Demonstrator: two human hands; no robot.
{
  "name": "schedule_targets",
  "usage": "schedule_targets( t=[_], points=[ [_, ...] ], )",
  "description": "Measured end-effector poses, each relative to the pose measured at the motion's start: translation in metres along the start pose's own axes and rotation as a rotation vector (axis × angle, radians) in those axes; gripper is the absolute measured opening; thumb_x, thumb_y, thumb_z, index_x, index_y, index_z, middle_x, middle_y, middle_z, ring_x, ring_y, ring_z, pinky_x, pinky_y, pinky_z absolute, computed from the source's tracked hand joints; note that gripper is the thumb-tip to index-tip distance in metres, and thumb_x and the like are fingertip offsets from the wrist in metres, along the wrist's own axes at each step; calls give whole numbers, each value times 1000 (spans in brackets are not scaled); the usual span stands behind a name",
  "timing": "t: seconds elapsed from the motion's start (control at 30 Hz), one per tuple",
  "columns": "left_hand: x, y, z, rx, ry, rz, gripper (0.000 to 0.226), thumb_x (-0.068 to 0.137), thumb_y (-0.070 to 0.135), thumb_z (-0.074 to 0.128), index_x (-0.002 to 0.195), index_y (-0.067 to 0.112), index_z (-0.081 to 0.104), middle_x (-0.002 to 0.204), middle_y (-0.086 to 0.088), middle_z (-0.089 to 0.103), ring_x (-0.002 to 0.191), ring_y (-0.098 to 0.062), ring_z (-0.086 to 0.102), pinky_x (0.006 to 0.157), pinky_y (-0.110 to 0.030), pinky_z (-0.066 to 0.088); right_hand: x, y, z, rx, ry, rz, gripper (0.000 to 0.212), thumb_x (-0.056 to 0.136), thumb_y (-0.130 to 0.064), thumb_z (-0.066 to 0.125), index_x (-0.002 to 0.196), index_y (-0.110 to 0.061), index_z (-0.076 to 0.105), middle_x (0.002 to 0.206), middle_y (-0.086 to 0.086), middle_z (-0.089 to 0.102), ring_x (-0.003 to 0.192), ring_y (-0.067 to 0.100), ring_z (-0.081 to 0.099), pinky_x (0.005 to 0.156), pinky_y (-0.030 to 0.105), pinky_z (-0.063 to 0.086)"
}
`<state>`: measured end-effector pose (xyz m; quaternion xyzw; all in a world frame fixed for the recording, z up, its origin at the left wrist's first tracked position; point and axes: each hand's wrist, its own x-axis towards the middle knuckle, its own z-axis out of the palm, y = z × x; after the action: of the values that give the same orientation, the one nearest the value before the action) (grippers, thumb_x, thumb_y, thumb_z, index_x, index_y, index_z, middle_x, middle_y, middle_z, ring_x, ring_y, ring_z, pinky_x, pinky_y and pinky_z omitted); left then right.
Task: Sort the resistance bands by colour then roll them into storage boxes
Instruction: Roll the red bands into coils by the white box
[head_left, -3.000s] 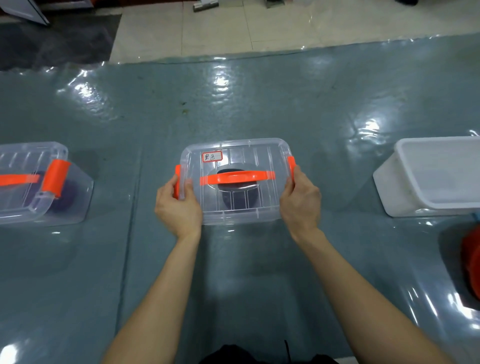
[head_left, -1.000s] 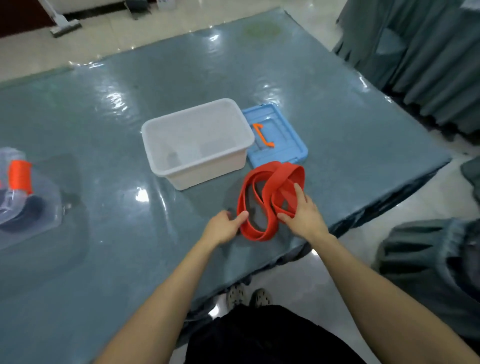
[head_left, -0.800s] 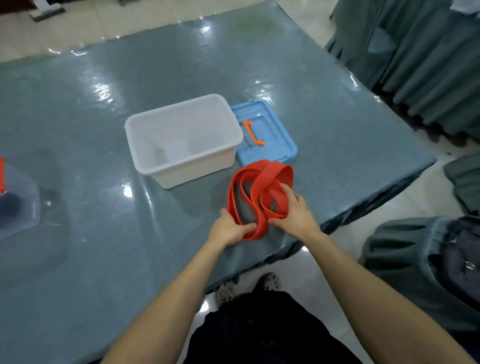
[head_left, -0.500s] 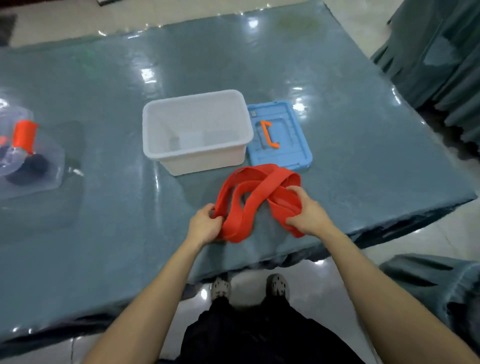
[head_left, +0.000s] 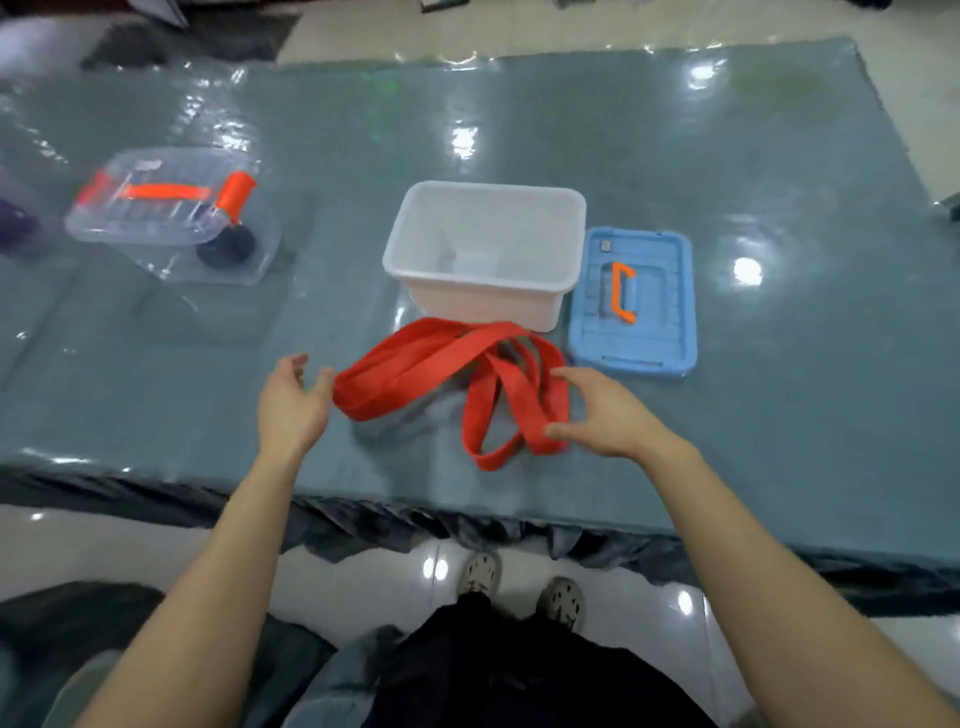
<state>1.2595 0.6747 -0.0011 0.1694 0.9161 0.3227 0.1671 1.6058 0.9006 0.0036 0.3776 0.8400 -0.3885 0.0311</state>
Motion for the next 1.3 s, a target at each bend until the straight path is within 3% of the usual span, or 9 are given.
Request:
schedule_targets(
  t=[0.13,0.33,0.53,0.73,0.83,0.97,1.07,1.17,1.3],
  points=[
    [-41,-4,44,166,-146,294,40,92,30,74,130,15,71,129,-10,72,120,-31,67,107,-44,51,1,20,47,-56,-119,104,84,86,-38,86,158,-18,48,158,9,53,143,30,53,118,36,41],
    [-24,-25,94,623,-171,500,67,86,39,80,146,16,59,138,-12,67,129,-39,55,111,-54,43,-4,23,77,-137,-54,143,60,95,-37,74,148,-14,58,160,11,52,145,32,51,119,36,39],
    [4,-27,99,803,-85,615,38,67,23,85,101,12,73,102,-13,61,96,-39,56,85,-50,42,4,17,76,77,112,311,25,91,-38,82,110,-24,76,106,2,78,102,27,71,84,35,52],
    [25,4,31,-16,-381,372,31,70,11,80,92,25,63,91,5,74,84,-20,69,80,-35,54,18,-27,40,392,403,353,27,84,-28,81,108,-19,73,107,0,74,103,21,68,88,36,49],
    [55,35,-25,-318,-387,345,30,66,23,74,94,27,67,89,4,76,74,-8,66,72,-31,54,29,-71,6,419,408,245,42,72,-43,85,104,-20,69,95,-3,74,87,16,70,78,35,54],
    [87,79,-90,-650,-310,445,18,83,21,74,95,25,60,78,16,68,72,0,60,73,-25,50,43,-145,-48,306,429,4,24,85,-30,86,93,-21,65,78,-8,63,69,9,56,66,29,43],
    [120,81,-117,-559,-160,405,26,86,37,81,103,26,65,86,10,67,78,-6,63,79,-28,54,45,-211,-98,327,490,-153,27,71,-37,81,88,-22,68,80,4,71,72,15,62,71,34,50],
    [142,74,-129,-126,47,449,57,87,46,78,137,23,64,128,-5,69,118,-23,68,108,-46,53,42,-268,-141,426,522,-337,34,60,-40,80,89,-23,72,80,4,73,73,15,69,73,35,58],
    [83,125,-118,-383,-330,593,76,87,58,76,151,24,53,150,4,62,140,-7,57,119,-32,42,37,-329,-167,386,415,-453,32,81,-16,89,106,-9,71,93,8,74,84,20,75,85,39,66]
  ],
)
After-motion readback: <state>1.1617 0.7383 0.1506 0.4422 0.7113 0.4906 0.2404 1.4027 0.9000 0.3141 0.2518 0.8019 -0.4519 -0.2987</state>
